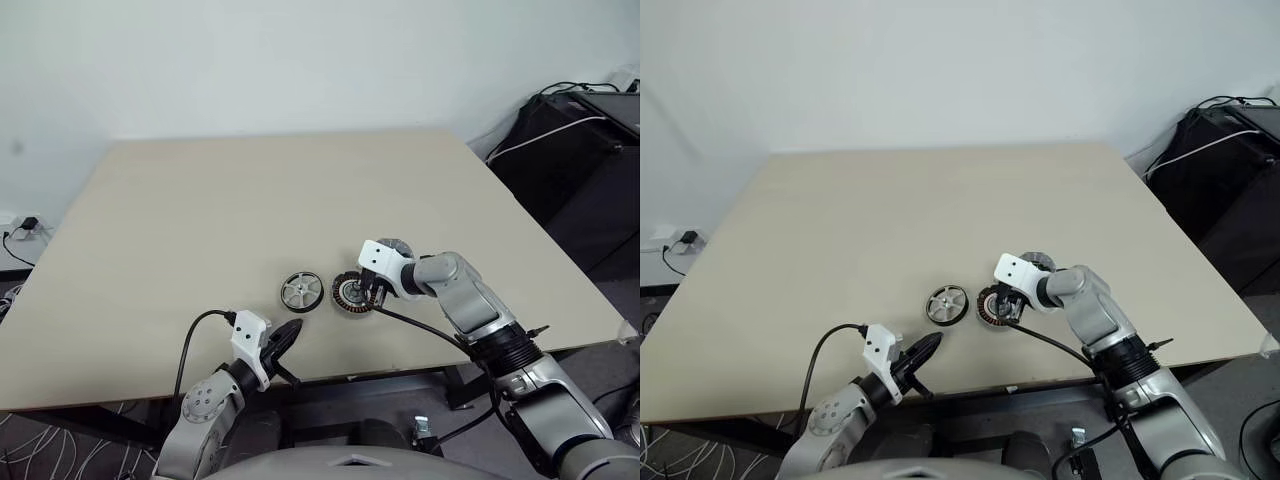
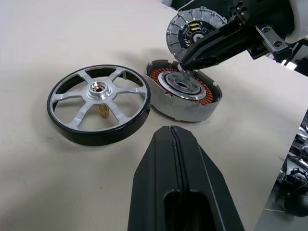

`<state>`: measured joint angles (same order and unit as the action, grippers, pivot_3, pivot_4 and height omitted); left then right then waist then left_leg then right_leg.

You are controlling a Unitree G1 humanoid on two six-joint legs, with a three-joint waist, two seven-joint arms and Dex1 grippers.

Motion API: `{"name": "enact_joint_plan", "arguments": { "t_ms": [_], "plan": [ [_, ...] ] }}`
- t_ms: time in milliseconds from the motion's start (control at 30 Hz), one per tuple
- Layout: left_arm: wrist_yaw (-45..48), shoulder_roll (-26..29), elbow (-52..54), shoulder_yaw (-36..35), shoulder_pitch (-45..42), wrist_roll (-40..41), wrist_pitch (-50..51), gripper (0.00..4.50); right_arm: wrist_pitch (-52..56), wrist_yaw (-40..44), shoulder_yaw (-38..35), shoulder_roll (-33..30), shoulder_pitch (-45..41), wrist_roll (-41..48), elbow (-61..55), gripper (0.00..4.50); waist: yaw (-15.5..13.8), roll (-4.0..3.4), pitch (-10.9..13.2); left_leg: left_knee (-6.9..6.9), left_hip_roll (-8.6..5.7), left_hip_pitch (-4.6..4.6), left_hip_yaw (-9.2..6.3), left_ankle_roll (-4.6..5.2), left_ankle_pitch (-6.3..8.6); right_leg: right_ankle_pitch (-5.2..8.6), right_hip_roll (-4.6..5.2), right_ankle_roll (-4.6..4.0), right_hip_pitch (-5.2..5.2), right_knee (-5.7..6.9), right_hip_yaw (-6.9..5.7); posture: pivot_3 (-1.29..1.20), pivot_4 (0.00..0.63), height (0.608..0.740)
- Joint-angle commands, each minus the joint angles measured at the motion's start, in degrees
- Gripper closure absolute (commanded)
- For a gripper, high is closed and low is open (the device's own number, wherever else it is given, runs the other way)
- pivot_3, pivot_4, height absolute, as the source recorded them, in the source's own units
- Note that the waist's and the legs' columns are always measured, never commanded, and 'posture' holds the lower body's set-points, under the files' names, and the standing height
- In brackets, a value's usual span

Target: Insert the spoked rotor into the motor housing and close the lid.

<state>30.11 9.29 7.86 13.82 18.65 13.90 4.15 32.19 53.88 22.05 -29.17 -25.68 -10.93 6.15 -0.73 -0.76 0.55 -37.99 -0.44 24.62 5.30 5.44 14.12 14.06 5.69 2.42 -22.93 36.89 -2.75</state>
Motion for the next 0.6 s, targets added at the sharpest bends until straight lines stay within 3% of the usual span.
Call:
{"name": "enact_joint_plan", "arguments": {
  "t_ms": [33,600],
  "plan": [
    [0.1,0.2,1.9,0.2,-0.3,-0.1,-0.7,4.50,0.5,0.5,0.1,-0.5,-1.5,0.5,-0.6,4.47,0.0,0.00,0.0,0.00,0.00,0.01,0.00,0.00,0.00,0.00,0.00,0.00,0.00,-0.01,0.00,0.00,0.000,0.740],
    [-0.7,-0.1,3.5,0.4,0.6,0.1,0.1,4.50,-1.1,1.4,2.2,-0.6,-2.4,0.3,2.2,4.47,0.0,0.00,0.0,0.00,0.00,0.00,0.00,0.00,0.00,0.00,0.00,0.00,0.00,0.00,0.00,0.00,0.000,0.740]
  ]
}}
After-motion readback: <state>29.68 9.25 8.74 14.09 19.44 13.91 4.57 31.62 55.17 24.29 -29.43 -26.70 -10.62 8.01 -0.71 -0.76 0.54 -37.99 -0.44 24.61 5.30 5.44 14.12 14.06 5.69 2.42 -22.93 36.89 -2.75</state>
